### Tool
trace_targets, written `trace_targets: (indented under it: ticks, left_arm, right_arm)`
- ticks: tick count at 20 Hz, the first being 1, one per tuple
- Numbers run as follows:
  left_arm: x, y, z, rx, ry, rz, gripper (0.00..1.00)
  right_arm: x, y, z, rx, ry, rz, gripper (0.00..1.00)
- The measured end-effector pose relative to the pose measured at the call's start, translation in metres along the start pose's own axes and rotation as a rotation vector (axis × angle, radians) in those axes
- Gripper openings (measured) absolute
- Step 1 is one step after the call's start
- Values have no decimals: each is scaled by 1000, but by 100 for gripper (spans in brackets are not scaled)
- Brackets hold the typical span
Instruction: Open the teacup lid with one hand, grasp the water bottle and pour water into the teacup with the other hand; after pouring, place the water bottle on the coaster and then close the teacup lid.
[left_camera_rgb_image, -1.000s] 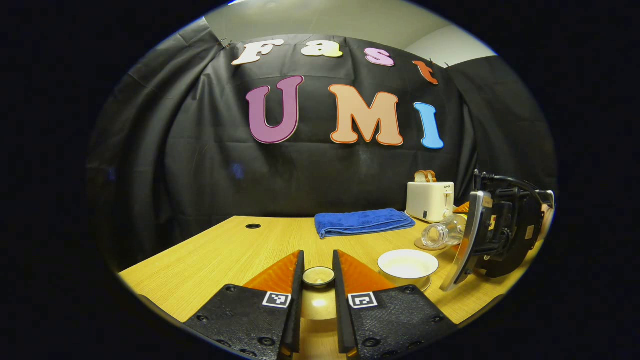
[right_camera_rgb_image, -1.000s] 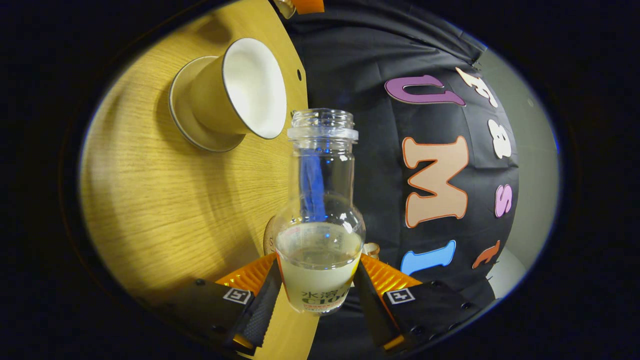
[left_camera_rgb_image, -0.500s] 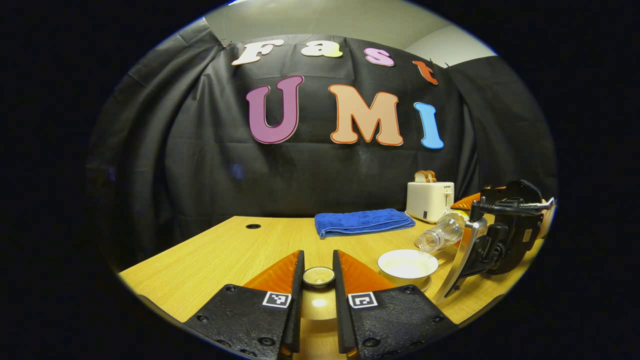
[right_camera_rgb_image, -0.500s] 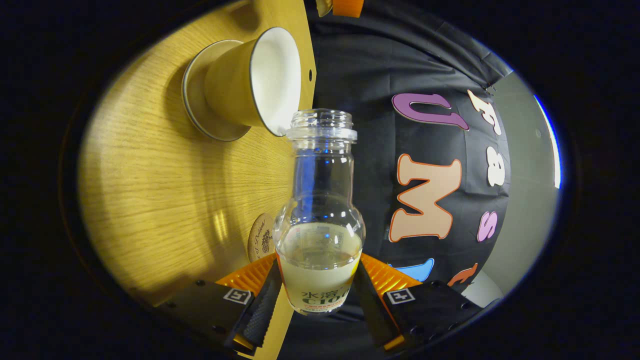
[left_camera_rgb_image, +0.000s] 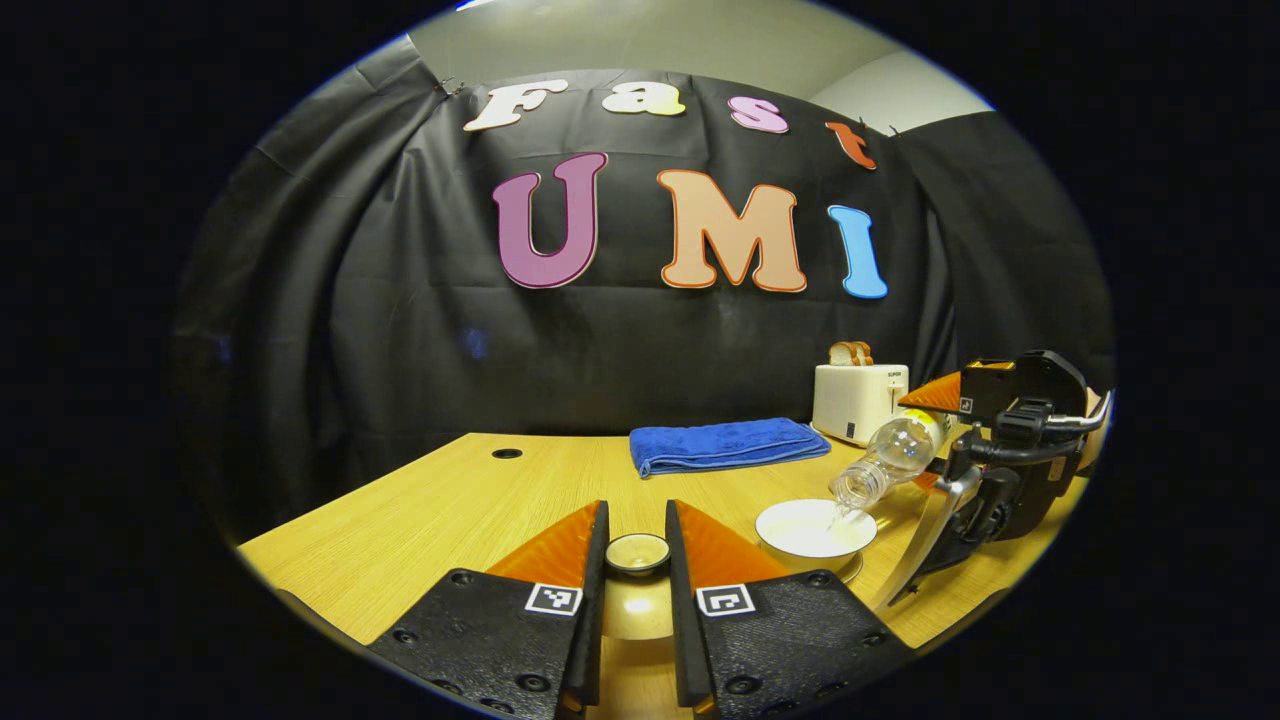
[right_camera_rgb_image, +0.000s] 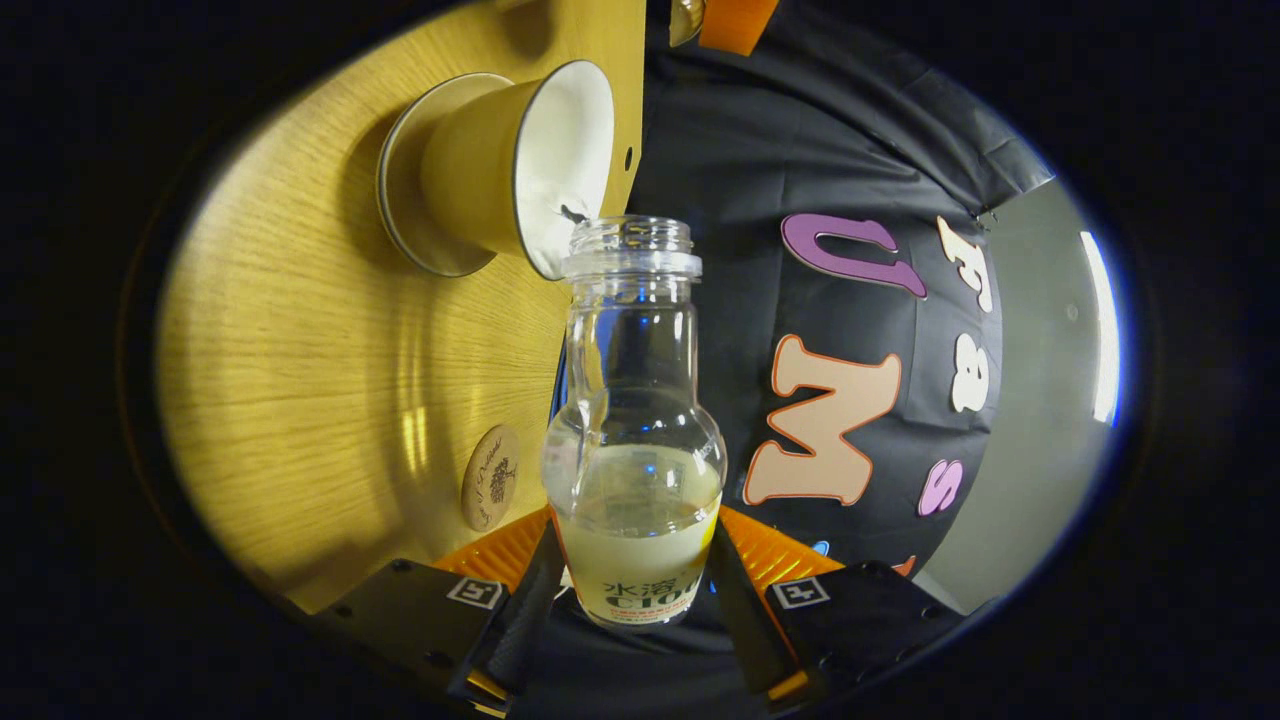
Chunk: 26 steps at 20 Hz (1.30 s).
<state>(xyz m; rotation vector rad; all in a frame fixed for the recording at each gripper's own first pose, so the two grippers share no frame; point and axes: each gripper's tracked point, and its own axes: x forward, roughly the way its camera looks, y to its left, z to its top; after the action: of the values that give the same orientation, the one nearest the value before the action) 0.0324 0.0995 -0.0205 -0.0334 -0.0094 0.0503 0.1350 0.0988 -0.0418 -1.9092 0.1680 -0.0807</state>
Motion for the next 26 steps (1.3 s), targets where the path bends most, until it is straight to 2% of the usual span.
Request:
trace_targets:
  ticks: [4,15,19,26]
  left_arm:
    - [0,0,0,0,0,0,27]
    - [1,1,0,1,-1,4,27]
    - [0,1,1,1,-1,5,27]
    - [0,0,0,0,-2,5,27]
  right_arm:
    - [-2,-5,0,-42,-10,-23,83]
    - [0,-36,-2,-132,-26,-95,80]
    - [0,-44,0,-184,-35,-129,82]
    - [0,-52,1,-193,-42,-147,81]
